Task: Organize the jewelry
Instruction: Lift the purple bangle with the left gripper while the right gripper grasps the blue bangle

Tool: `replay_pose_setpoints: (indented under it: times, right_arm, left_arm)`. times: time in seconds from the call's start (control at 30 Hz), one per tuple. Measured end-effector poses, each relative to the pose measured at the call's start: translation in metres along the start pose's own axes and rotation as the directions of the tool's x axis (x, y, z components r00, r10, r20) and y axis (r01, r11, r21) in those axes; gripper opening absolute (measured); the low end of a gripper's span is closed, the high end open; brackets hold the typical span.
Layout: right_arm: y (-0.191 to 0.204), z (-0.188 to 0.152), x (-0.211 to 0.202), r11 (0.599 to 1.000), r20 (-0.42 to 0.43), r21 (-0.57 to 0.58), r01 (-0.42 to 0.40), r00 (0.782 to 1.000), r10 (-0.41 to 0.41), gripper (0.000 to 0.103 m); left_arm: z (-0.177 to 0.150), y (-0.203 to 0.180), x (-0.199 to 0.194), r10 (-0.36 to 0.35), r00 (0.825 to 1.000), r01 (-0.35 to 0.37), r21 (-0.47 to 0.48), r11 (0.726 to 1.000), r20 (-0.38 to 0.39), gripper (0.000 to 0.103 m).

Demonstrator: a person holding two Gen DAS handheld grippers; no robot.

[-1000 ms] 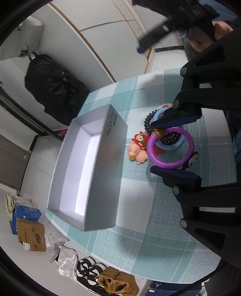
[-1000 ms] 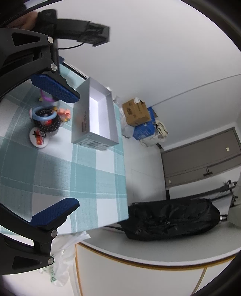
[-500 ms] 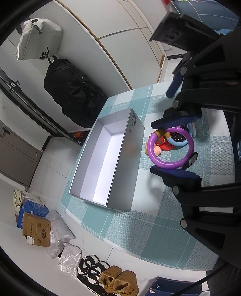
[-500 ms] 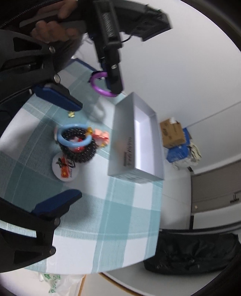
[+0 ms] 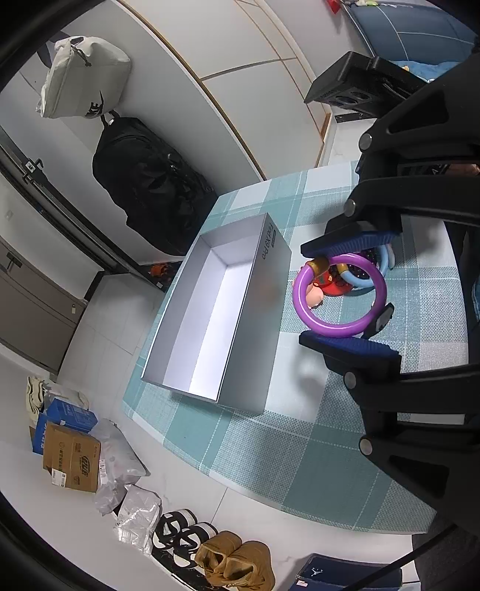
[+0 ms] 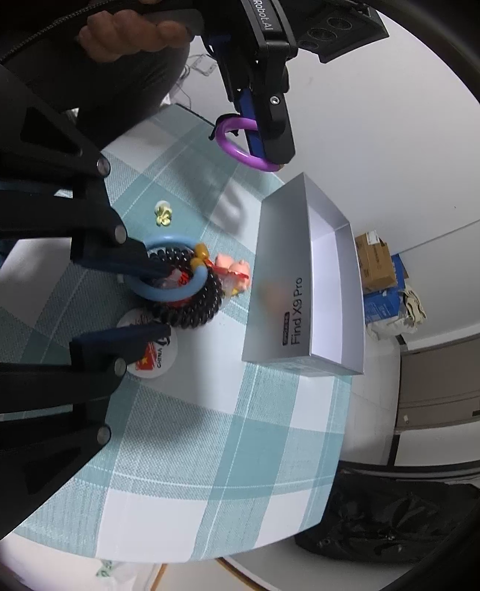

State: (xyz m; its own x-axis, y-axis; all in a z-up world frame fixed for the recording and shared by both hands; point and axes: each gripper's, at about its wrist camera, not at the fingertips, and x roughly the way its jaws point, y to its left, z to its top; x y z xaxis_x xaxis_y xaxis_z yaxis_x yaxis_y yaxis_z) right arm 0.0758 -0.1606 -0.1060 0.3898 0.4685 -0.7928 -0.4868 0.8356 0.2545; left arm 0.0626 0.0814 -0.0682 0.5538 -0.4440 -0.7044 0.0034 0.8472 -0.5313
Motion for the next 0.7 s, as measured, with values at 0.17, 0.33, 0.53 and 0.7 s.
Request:
replay_pose_setpoints:
  times: [0.17,0.33,0.53,0.7]
  right_arm:
    - [-0.0025,0.0007,-0.0052,1.0,0.016,0.004,0.024,1.0,-0.024,0.013]
    - [-0.0054,-0.0004,-0.0032,0.999,-0.012,0.003,0.046,0.999,-0.046,0.014]
    - [-0.001,-0.0022,-0.0096,0.999,-0.002,-0.02,0.031,1.0,-0.031,0.008]
    - [-0.0007,-0.0019,-0.011,0.999,0.007,-0.02,0.029,1.0,-0.029,0.006]
  left_arm:
    - [0.0,-0.0005,0.0019,0.001,1.0,-0.001,-0.006,1.0,-0.008,0.034]
    - [-0.0012,-0.0024,0.0036,0.006,1.0,-0.006,0.0,1.0,-0.015,0.034]
    - [-0.0017,-0.0038,0.0062,0.012,1.0,-0.012,0.002,1.0,-0.022,0.034]
    - [-0.0019,-0.005,0.0076,0.013,1.0,-0.013,0.002,1.0,-0.024,0.034]
